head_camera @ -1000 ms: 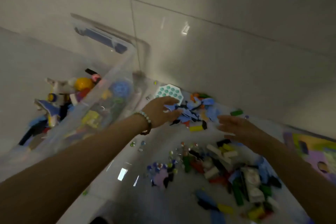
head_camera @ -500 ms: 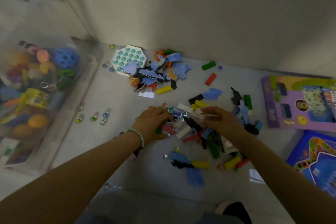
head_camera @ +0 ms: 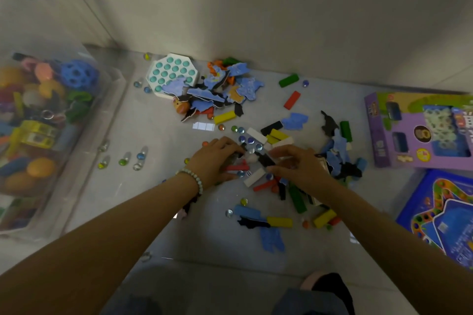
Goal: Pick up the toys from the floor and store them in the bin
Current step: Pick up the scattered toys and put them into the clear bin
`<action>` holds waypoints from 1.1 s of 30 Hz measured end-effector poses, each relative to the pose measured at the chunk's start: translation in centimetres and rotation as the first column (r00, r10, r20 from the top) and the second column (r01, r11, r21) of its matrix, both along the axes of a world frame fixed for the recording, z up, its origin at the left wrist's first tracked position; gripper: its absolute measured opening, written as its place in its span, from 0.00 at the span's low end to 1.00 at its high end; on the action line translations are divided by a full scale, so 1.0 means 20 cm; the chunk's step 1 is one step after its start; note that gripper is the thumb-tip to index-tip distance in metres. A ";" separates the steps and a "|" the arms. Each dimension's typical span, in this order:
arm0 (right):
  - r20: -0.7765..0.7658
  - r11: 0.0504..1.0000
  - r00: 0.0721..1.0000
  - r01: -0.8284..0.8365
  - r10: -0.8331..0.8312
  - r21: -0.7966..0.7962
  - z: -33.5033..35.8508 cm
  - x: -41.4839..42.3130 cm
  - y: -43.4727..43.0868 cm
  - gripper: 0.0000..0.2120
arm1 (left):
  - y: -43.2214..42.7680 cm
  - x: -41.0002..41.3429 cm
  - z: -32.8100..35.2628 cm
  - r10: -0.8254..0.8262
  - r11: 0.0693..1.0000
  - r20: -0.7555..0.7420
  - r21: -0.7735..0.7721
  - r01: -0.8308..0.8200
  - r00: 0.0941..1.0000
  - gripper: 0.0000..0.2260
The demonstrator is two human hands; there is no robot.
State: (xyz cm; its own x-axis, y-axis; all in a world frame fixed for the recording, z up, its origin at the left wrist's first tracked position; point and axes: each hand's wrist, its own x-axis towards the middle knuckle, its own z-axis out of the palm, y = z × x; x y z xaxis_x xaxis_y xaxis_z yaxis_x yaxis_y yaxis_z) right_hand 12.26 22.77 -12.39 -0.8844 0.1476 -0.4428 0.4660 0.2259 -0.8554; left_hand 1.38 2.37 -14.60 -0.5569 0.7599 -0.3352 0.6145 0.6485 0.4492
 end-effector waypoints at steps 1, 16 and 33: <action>-0.009 0.998 0.999 -0.035 0.035 0.050 0.00 0.00 -0.02 0.12 | -0.02 0.00 0.00 0.014 1.000 0.006 0.010 -0.014 1.000 0.29; -0.016 0.785 0.961 -0.216 0.276 0.581 -0.10 -0.14 -0.15 0.12 | -0.02 0.04 0.00 0.017 1.000 -0.121 0.001 -0.017 0.992 0.15; -0.119 0.956 0.966 0.248 -0.231 0.155 0.03 -0.22 -0.02 0.06 | 0.23 0.02 0.20 0.125 0.208 0.913 -0.407 -0.889 -0.389 0.21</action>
